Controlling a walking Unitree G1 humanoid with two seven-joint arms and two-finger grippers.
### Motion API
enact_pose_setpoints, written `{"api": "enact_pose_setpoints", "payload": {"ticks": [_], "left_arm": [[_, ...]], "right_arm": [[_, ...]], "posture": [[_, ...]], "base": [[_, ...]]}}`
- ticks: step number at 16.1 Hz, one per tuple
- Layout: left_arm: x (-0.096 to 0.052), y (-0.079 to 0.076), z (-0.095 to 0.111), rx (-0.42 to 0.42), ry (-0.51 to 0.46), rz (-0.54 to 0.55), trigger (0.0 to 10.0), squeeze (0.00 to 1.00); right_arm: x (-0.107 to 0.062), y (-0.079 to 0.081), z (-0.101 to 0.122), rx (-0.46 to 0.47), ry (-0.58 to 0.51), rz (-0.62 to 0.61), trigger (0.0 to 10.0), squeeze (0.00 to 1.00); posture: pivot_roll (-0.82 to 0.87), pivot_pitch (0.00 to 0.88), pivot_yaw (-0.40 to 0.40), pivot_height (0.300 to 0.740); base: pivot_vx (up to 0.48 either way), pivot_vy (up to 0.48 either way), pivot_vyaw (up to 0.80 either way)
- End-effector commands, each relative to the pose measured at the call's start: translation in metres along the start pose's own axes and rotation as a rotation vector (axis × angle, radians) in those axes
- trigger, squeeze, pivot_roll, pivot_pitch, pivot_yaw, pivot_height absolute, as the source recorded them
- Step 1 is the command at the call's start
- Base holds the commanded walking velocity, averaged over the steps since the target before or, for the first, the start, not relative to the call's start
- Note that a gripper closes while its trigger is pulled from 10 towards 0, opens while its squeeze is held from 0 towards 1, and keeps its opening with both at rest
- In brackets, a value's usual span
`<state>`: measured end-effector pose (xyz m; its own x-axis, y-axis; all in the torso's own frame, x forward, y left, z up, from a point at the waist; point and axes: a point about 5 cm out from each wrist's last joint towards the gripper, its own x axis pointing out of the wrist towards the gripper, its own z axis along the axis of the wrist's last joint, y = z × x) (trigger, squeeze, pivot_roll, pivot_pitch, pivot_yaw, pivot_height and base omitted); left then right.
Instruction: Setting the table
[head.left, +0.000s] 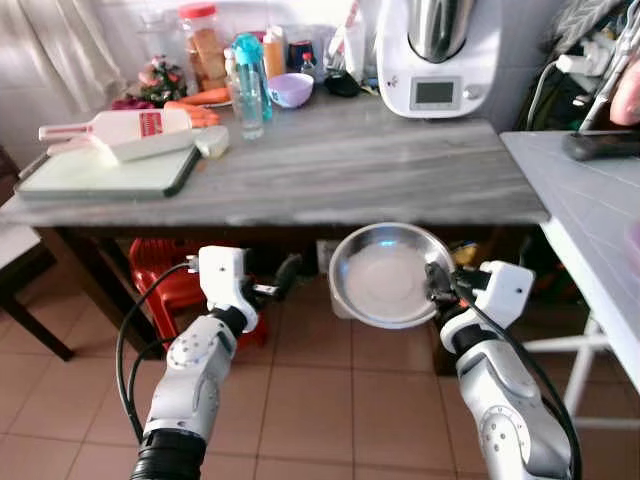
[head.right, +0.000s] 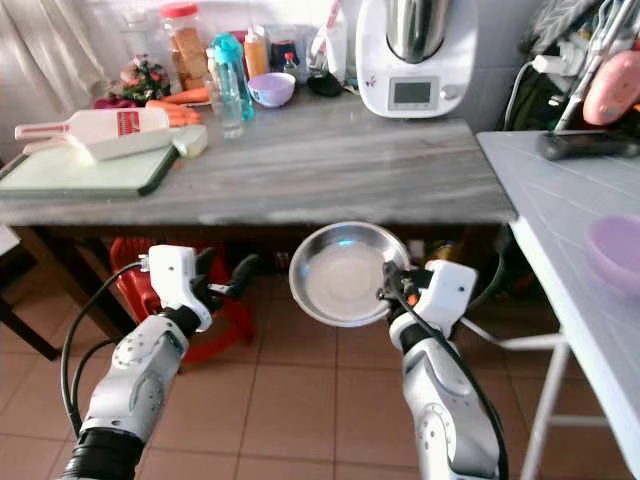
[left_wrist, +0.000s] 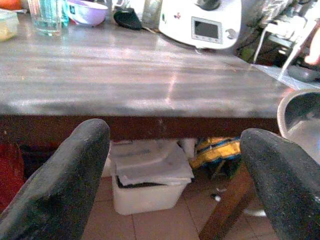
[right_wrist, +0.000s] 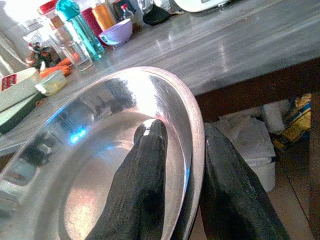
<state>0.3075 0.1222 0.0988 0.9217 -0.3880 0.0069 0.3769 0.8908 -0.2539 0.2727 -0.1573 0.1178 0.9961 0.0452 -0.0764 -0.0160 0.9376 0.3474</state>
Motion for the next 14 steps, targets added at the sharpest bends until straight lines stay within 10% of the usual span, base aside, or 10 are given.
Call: {"api": "enact_pose_setpoints", "payload": {"ticks": [1,14], "left_arm": [[0.0036,-0.0046,0.0034,0.006,-0.009,-0.016,10.0,0.0],[0.0049,-0.0072,0.0028,0.01,-0.004,-0.033,10.0,0.0]], "right_arm": [[0.0005,-0.0023,0.0045,-0.003,-0.016,-0.007,10.0,0.0],[0.0018,-0.0051,0.0053,0.007,-0.034,-0.042,10.0,0.0]], "posture": [[-0.04,0.001,0.062,0.74],[-0.05,0.002,0.062,0.74]], "base": [[0.386,0.0,0.44],[0.382,0.0,0.0]]}}
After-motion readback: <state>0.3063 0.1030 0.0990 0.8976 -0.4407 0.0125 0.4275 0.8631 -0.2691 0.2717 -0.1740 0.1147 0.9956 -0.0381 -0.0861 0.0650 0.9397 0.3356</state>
